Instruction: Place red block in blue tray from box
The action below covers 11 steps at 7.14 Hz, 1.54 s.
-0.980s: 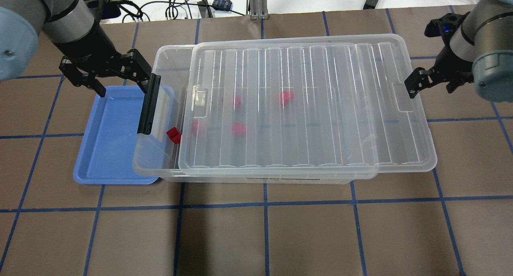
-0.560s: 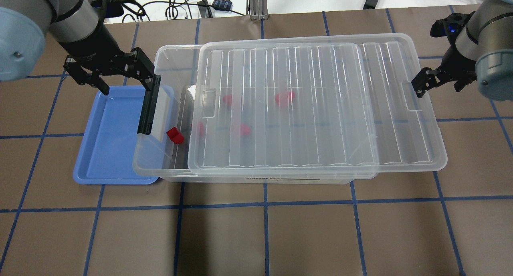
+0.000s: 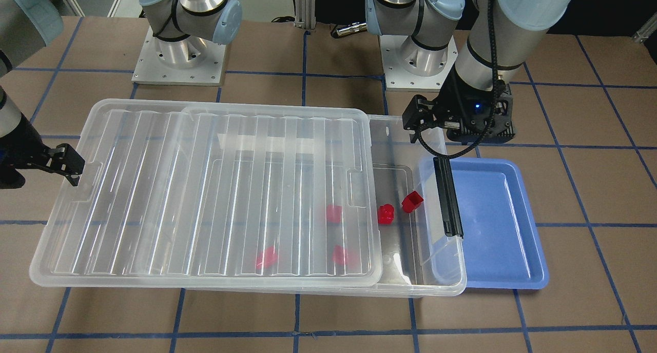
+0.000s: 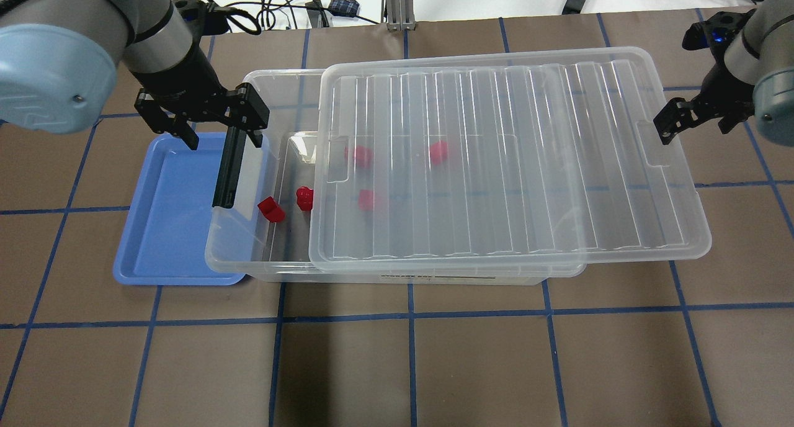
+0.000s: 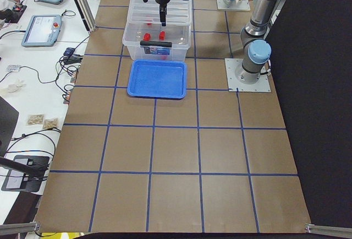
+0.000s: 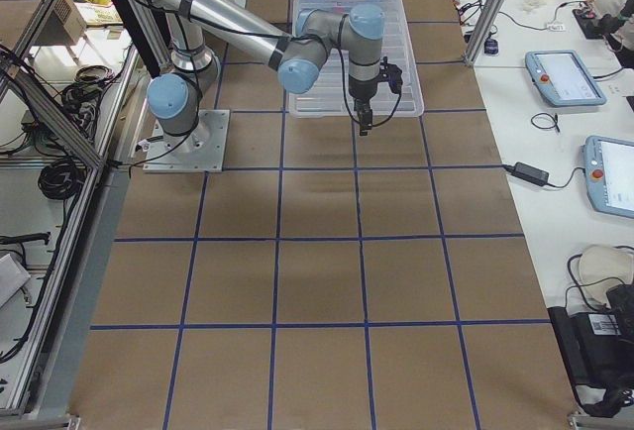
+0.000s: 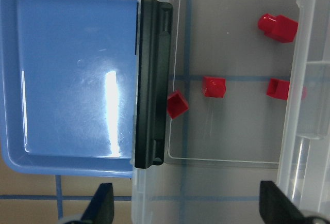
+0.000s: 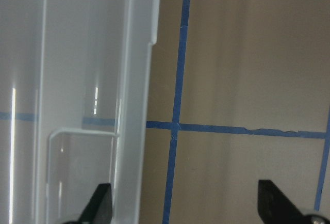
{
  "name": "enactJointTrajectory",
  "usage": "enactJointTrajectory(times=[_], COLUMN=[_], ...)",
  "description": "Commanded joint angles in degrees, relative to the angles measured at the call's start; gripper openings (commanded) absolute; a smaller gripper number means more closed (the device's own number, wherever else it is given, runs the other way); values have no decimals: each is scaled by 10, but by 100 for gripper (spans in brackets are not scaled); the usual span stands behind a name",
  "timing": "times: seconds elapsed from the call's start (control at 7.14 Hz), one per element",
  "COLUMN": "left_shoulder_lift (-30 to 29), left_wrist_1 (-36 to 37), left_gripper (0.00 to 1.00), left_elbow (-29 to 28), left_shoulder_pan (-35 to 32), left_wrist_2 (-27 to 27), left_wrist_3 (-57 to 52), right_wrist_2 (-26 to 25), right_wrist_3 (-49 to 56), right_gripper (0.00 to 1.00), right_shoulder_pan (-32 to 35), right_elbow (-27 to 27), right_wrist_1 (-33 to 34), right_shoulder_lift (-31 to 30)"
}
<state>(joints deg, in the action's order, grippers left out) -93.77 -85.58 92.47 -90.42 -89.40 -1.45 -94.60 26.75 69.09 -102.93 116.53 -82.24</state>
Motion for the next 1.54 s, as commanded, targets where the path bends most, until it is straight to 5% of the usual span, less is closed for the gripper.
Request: enactJointTrajectory(times=[0.0, 0.7, 1.4], left_shoulder_lift=[-3, -45, -83], left_wrist_1=[55, 173, 186], left_gripper=[100, 93, 78], left_elbow=[41, 108, 123], left_shoulder_pan=[-9, -25, -26], left_wrist_2=[1, 6, 6], left_wrist_3=[-7, 0, -1], right_wrist_2=[1, 0, 1], right_wrist_3=[18, 23, 30], right_gripper=[100, 100, 100], right_shoulder_pan=[-21, -30, -44], right_elbow=[4, 6, 6], right_wrist_1=[-2, -2, -2], right_shoulder_lift=[3, 3, 3])
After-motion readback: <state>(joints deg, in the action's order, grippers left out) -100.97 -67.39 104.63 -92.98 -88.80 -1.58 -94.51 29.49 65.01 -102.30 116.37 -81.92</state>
